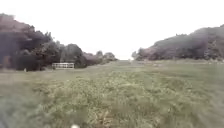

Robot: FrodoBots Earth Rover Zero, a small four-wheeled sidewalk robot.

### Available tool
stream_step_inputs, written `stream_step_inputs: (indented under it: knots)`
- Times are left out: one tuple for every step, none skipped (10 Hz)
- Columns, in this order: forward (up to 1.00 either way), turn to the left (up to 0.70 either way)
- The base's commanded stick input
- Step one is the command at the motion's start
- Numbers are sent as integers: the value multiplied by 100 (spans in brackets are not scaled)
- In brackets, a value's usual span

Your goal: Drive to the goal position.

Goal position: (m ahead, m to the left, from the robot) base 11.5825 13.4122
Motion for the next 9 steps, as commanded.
stream_step_inputs:
  knots:
    - [85, -34]
    - [85, -30]
    - [85, -21]
    - [85, -14]
    - [85, -8]
    - [85, -1]
    - [85, 0]
    - [85, 0]
    - [85, 0]
